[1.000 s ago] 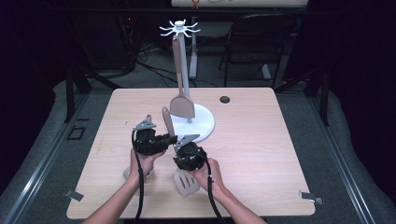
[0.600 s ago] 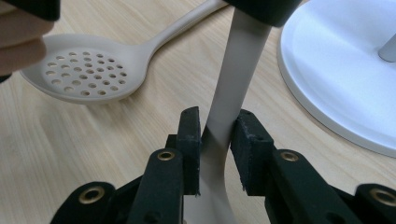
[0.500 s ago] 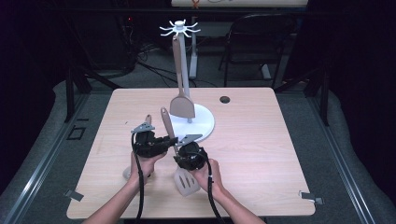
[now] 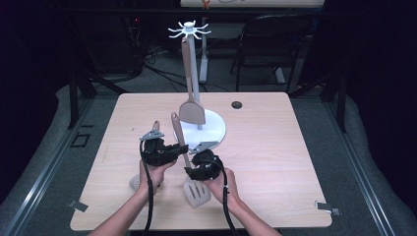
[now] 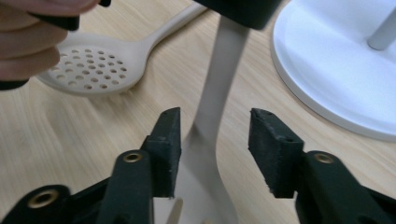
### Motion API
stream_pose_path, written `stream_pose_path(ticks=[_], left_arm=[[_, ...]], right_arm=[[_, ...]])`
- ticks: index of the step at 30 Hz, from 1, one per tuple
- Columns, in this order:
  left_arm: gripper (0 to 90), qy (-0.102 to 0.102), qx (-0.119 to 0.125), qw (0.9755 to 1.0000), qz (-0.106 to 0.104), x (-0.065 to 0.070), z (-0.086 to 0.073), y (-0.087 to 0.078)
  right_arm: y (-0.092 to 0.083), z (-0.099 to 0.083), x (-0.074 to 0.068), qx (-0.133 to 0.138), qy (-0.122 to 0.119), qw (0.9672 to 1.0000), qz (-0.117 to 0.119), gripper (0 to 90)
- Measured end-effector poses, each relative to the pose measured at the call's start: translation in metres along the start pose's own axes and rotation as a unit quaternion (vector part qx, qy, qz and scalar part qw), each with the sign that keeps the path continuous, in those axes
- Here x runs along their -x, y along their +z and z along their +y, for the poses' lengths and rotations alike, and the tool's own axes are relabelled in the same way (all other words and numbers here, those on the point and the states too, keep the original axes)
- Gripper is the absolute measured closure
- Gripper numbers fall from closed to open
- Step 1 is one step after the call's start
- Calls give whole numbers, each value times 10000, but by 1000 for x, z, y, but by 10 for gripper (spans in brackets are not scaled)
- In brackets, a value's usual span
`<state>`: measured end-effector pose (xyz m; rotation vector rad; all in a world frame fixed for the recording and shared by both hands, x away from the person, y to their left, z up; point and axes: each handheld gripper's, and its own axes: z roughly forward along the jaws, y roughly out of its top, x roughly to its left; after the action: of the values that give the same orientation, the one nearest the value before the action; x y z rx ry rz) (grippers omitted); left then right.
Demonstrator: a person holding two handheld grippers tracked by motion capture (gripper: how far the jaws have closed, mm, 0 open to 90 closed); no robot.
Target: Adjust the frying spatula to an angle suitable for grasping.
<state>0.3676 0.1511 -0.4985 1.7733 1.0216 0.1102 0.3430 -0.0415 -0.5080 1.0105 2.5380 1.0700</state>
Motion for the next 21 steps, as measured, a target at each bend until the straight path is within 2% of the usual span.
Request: stream_pose_path(ticks=[5,10,17,21], left_arm=[[740,45,-19,10000,17,1,1,-1],[739,58,-6,10000,29,2,1,0],[739,144,-14,9999,52,5,2,-1],[739,155,14,9999,67,6,2,-1]], right_arm=[[-14,-17,5,-109,-35,9999,-42,414],[-31,-42,15,-351,-39,9992,-172,280],[-59,-67,37,-421,202,9985,-270,164],[-72,-77,48,-443,224,9978,-444,141]])
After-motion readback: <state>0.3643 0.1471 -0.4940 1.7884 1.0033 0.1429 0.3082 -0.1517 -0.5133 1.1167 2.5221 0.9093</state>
